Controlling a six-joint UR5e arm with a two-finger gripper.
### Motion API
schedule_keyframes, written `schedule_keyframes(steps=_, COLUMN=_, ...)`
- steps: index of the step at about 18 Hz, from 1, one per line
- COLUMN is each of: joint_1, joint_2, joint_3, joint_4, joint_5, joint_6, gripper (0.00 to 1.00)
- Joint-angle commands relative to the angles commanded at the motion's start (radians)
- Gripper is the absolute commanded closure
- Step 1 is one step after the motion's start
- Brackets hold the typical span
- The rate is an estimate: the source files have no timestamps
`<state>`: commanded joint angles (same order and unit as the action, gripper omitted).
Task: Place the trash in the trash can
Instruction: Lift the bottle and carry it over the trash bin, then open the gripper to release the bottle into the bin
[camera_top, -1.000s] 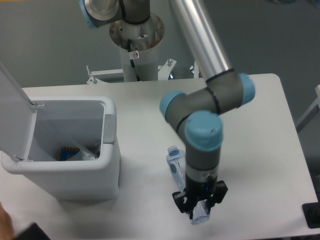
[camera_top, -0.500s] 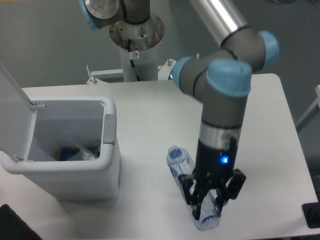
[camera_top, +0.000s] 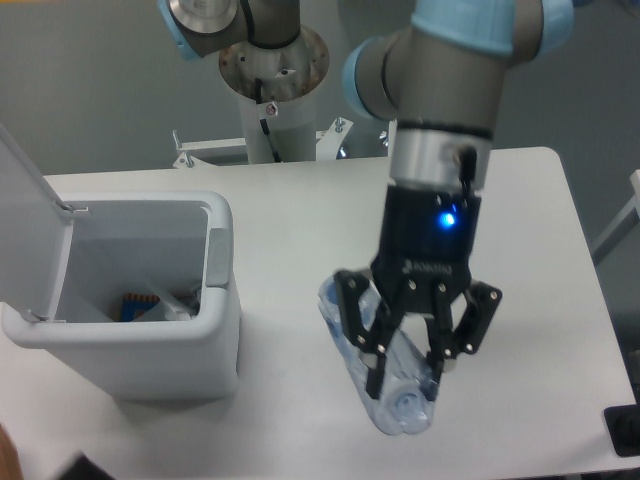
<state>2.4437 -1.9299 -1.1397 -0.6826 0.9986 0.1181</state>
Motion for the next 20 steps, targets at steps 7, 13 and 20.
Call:
schedule_keyframes(steps=7, joint_1=-0.136, joint_2=0.074, joint_3=-0.072, joint_4=0.000, joint_5=0.003, joint_6=-0.002, gripper=0.59)
schedule_keyframes(steps=13, joint_1=-0.229, joint_2=0.092, joint_3=-0.167, joint_4=0.000, joint_5=0.008, joint_6=0.000, gripper=0.59)
schedule_keyframes(steps=20, joint_1=-0.269, joint_2=0.092, joint_3=-0.244, joint_4=0.000, joint_5=0.008, joint_6=0.009, gripper=0.59)
